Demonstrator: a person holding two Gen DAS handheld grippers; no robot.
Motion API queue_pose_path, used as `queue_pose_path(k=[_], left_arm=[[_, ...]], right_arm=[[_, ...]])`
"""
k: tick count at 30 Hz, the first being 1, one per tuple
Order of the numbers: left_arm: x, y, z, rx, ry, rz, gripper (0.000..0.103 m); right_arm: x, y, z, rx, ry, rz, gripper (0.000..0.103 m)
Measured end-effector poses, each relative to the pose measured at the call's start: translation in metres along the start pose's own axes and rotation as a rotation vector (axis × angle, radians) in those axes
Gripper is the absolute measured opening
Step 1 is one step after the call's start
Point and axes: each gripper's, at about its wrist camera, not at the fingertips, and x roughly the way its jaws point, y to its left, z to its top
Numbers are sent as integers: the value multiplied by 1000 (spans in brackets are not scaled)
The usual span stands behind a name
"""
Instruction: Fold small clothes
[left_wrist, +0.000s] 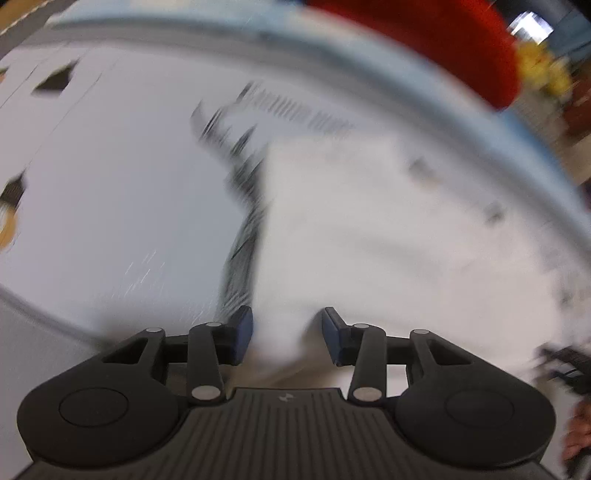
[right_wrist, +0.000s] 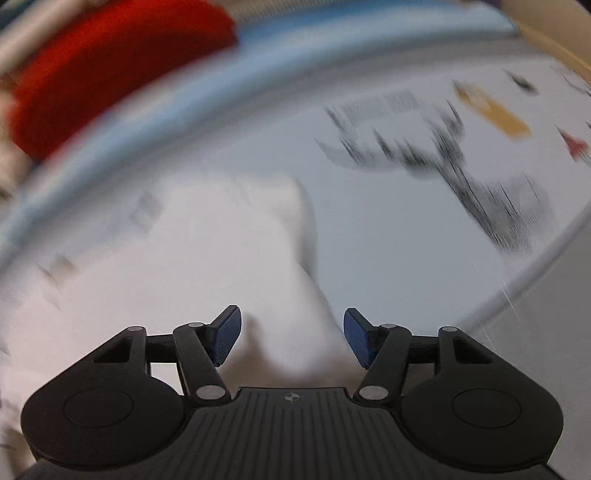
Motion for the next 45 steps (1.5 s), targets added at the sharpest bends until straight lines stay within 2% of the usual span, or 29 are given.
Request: queue_pose_path(k=[1, 5, 6, 8, 9, 11, 12, 14, 16, 19, 23, 26, 29, 30, 31, 32, 33, 35, 37, 38, 42, 45], left_arm=[[-2, 1, -1, -1, -6, 0, 46], [-23, -7, 1, 32, -49, -40, 44], [-21, -9, -2, 51, -36, -22, 44], [-9, -16, -14, 118, 32, 19, 45], [-8, -16, -22, 155, 35, 40, 48], [-29, -19, -30, 182, -31, 82, 43], [-48, -23, -33, 199, -94, 70, 40], [-91, -32, -44, 251, -242, 35, 41], [-126, -37, -57, 273, -327, 39, 41], [-170, -33, -86, 261, -355, 16, 43], [-220, -20, -147, 258, -379, -14, 44], [-241, -4, -205, 265, -386, -32, 44], [-238, 16, -259, 275, -404, -26, 43], [-230, 22, -275, 279, -411, 1, 37], [-218, 26, -287, 275, -373, 55, 21], [-207, 33, -291, 228, -289, 96, 12], [-204, 39, -292, 169, -254, 56, 11], [-203, 44, -290, 129, -242, -6, 12], [-202, 42, -292, 167, -257, 39, 12], [-200, 42, -294, 175, -249, 53, 12], [-188, 47, -290, 131, -194, 25, 12], [-185, 49, -286, 123, -192, 33, 14]], right_arm=[[7, -5, -5, 16, 23, -30, 66], [-11, -3, -3, 43, -49, 8, 63], [-14, -3, -5, 25, -62, 14, 63], [-13, -6, -12, -6, -31, -14, 66], [-13, -14, -16, -5, -9, -35, 66], [-24, -30, -25, 35, -9, -62, 61], [-36, -37, -24, 49, -30, -80, 59], [-75, -43, -25, 48, -130, -71, 57], [-119, -42, -28, 4, -254, -39, 56], [-179, -41, -44, -61, -399, 10, 57], [-238, -53, -81, -119, -483, 85, 59], [-256, -69, -113, -138, -461, 113, 60], [-260, -85, -152, -125, -407, 117, 60], [-262, -87, -164, -128, -398, 116, 60], [-258, -91, -176, -138, -393, 108, 60], [-254, -95, -188, -150, -390, 97, 60], [-250, -97, -200, -162, -385, 87, 60], [-232, -104, -214, -134, -303, 44, 55], [-226, -113, -218, -47, -256, 111, 54], [-223, -114, -218, -39, -248, 122, 53], [-221, -110, -226, -106, -259, 66, 53], [-220, -113, -226, -98, -258, 63, 53]])
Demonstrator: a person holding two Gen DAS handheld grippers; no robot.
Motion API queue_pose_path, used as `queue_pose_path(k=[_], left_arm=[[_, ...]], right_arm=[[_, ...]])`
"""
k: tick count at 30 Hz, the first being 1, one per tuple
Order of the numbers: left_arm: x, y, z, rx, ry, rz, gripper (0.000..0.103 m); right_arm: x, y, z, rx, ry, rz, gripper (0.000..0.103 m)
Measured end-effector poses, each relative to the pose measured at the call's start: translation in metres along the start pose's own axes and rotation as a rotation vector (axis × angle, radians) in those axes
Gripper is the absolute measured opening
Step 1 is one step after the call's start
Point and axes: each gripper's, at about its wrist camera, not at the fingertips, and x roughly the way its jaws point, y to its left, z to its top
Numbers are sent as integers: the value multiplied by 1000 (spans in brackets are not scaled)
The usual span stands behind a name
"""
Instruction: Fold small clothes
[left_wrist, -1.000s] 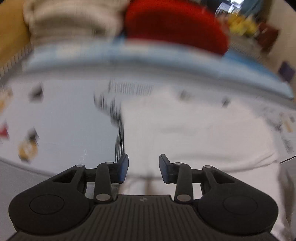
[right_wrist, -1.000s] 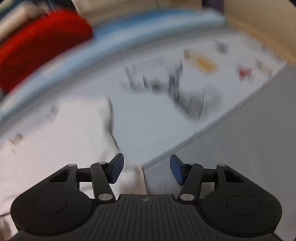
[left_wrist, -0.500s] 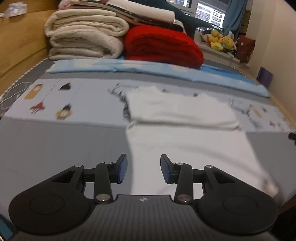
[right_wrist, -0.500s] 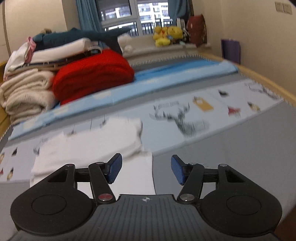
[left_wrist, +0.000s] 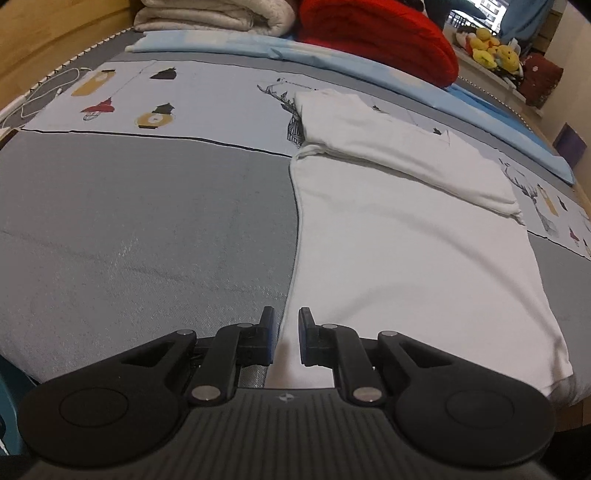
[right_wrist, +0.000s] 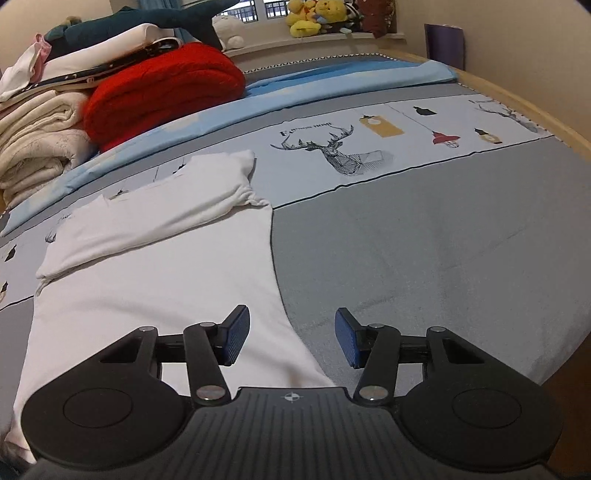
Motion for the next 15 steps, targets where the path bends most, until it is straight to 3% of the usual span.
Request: queue_pose_path(k=[8, 11, 15], left_arm=[[1, -1, 7, -10, -39, -3, 28], [0, 7, 9, -37, -51, -4, 28], [4, 16, 8, -82, -6, -49, 28]], right_arm=[[0, 13, -8, -80, -67, -8, 53], [2, 15, -7, -91, -46, -2, 51], [9, 5, -6, -34, 1, -15, 47]])
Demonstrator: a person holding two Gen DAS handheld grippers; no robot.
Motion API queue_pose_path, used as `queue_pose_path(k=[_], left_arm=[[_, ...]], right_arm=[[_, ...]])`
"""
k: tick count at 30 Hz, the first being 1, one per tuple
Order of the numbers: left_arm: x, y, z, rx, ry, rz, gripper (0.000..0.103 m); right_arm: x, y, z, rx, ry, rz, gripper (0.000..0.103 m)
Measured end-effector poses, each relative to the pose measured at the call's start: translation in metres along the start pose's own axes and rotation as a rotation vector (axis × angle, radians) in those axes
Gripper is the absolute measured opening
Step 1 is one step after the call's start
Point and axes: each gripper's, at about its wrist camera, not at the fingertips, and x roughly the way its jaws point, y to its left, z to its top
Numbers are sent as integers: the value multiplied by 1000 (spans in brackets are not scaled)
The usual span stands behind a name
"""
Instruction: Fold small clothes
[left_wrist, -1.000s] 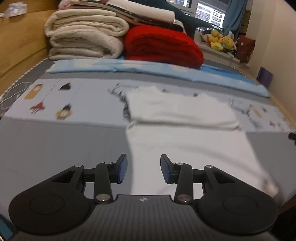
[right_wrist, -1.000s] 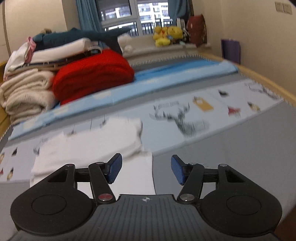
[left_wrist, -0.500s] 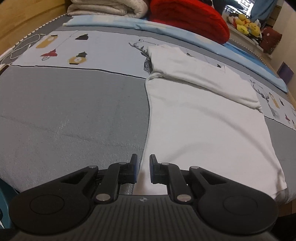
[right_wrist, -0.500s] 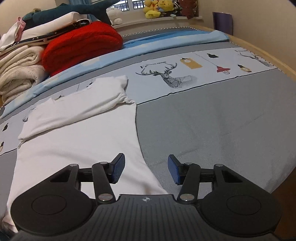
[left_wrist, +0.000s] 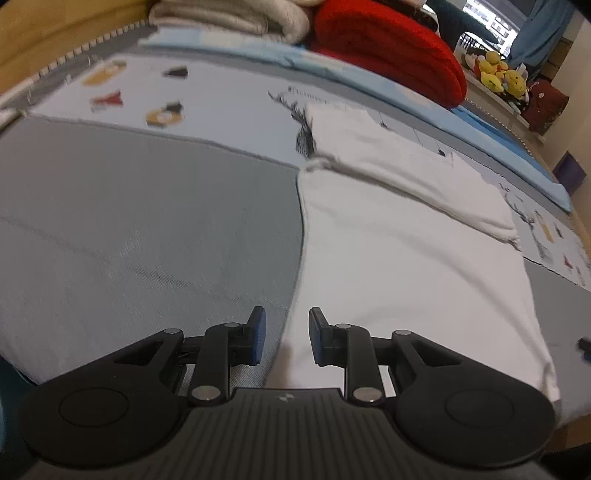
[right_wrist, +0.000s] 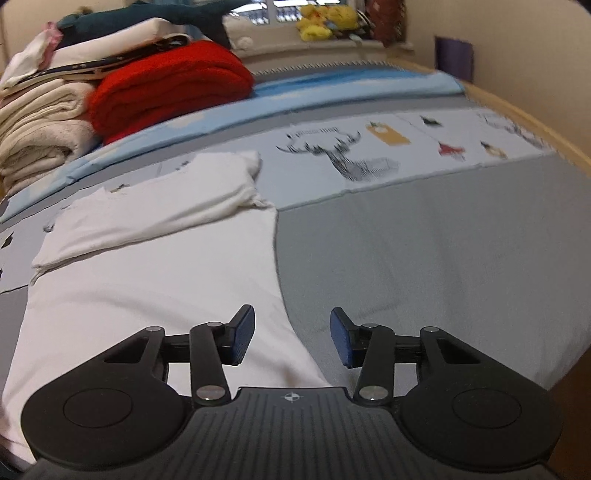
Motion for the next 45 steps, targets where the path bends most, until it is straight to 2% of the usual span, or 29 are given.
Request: queue_pose_path(k=[5, 9, 14, 16, 17, 18, 20, 22, 25, 27, 29, 31, 33, 35, 38, 39, 40, 41, 42, 43, 45], left_arm=[[15, 9, -5, -37, 111, -2, 29], [25, 12, -9, -53, 175, -12, 29], [40, 7, -17, 7, 249, 3, 29], [43, 3, -21, 44, 266, 21, 19], [42, 2, -21, 61, 258, 29, 11], [38, 2, -21, 67, 241, 32, 6], [25, 6, -17, 39, 190, 18, 6], [14, 10, -15, 29, 164, 2, 6], [18, 10, -23, 48, 221, 25, 6], [25, 11, -25, 51, 260, 42, 7], [26, 17, -24, -8, 251, 25, 9], [24, 22, -19, -63, 238, -14, 28], [27, 21, -18, -70, 243, -4, 36], [33, 15, -21, -50, 273, 22, 36], [39, 9, -26, -12, 287, 33, 35], [39, 6, -27, 4, 284, 23, 21], [39, 4, -27, 21, 286, 10, 6], [37, 1, -28, 41, 274, 11, 6], [35, -2, -27, 65, 250, 25, 6], [29, -5, -26, 91, 219, 42, 6], [17, -4, -24, 82, 174, 30, 6]], right_arm=[[21, -16, -9, 73, 165, -23, 47], [35, -24, -13, 92, 241, -39, 47], [54, -22, -27, 47, 361, -93, 47], [60, -20, -31, 23, 394, -106, 44], [61, -20, -32, 19, 399, -102, 38], [60, -19, -33, 19, 398, -91, 25], [58, -19, -33, 21, 397, -66, 7], [52, -19, -31, 22, 375, -49, 7], [43, -23, -28, 50, 350, -28, 7], [48, -27, -33, 56, 393, -50, 7], [55, -26, -38, 44, 433, -63, 10], [53, -24, -37, 39, 415, -73, 18], [50, -27, -35, 65, 391, -65, 32], [50, -28, -35, 76, 380, -68, 39], [57, -23, -38, 49, 403, -67, 39], [58, -20, -39, 31, 411, -67, 39], [59, -16, -40, 4, 411, -71, 37], [58, -14, -39, -20, 407, -70, 19], [57, -13, -38, -32, 401, -57, 7], [56, -13, -36, -28, 392, -49, 7], [45, -17, -30, -1, 349, -27, 6]])
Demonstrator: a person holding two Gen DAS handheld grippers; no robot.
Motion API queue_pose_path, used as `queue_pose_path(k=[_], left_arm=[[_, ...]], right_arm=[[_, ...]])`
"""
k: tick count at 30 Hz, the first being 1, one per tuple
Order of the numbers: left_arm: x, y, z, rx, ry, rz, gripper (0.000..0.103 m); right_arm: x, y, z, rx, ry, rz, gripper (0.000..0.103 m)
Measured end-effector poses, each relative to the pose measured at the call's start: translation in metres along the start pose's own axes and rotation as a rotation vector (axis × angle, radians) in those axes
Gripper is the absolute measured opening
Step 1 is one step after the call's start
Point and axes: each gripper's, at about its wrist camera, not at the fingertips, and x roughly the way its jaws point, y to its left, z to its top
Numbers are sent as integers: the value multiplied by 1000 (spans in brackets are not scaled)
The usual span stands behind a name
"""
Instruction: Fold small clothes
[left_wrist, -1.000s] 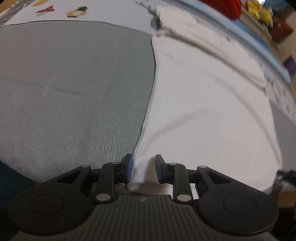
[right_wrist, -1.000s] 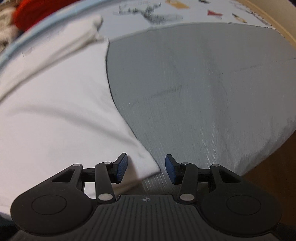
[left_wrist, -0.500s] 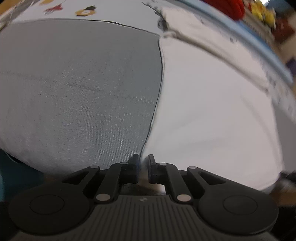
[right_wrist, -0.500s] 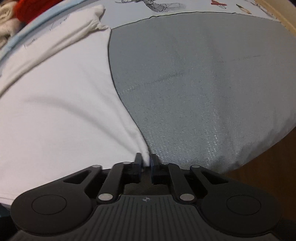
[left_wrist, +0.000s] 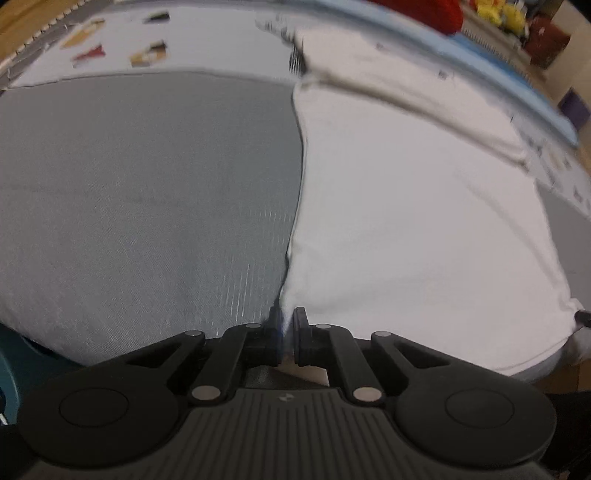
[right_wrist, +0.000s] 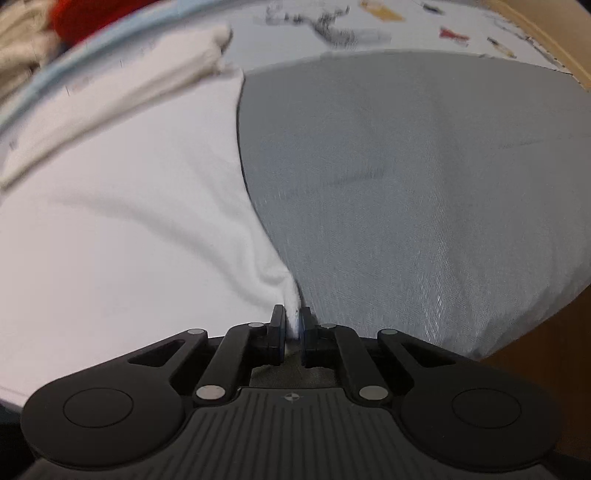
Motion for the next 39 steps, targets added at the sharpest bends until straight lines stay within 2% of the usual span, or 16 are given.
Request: queue_pose_path(k=[2, 3, 5, 6, 8, 10, 12, 13, 14, 15, 18, 22, 27, 31, 35, 39], left_arm=[[-2, 3, -1, -16, 8, -11, 6], [3, 4, -2, -21, 43, -15, 7], [14, 6, -4, -21, 114, -13, 12], [19, 5, -5, -13, 130, 3, 18], [22, 4, -5, -13, 128, -2, 19], [21, 6, -5, -27, 127, -12, 19], [21, 3, -7, -11, 122, -5, 16], [20, 0, -7, 6, 113, -4, 9], [18, -4, -9, 22, 104, -9, 8], [15, -6, -9, 44, 90, -6, 8], [-3, -15, -13, 88, 36, -6, 7], [-48, -25, -4, 155, -61, -49, 7], [-117, -27, -5, 191, -181, -125, 6], [-178, -14, -16, 215, -250, -198, 6], [-229, 13, -30, 179, -290, -293, 6], [-228, 28, -21, 109, -282, -342, 6]], right_arm=[[-8, -4, 1, 27, -27, 24, 6], [-6, -6, 2, 34, -22, 18, 6], [3, -10, 0, 50, 28, 1, 8], [9, -10, -1, 52, 57, -3, 9], [14, -5, -3, 23, 75, -25, 18], [13, -1, -2, -2, 67, -42, 20], [16, 0, -1, 2, 68, -42, 20], [16, 1, -1, -5, 67, -41, 18], [16, 2, -1, -13, 63, -36, 10], [12, -1, -2, -15, 59, -25, 7], [-3, -3, -2, 3, -2, 7, 6], [-37, -8, 5, 44, -119, 89, 6], [-103, -13, 19, 33, -279, 208, 6], [-163, -23, 9, 13, -382, 295, 6], [-216, -46, -10, 23, -475, 375, 6], [-237, -57, -18, 21, -510, 401, 5]])
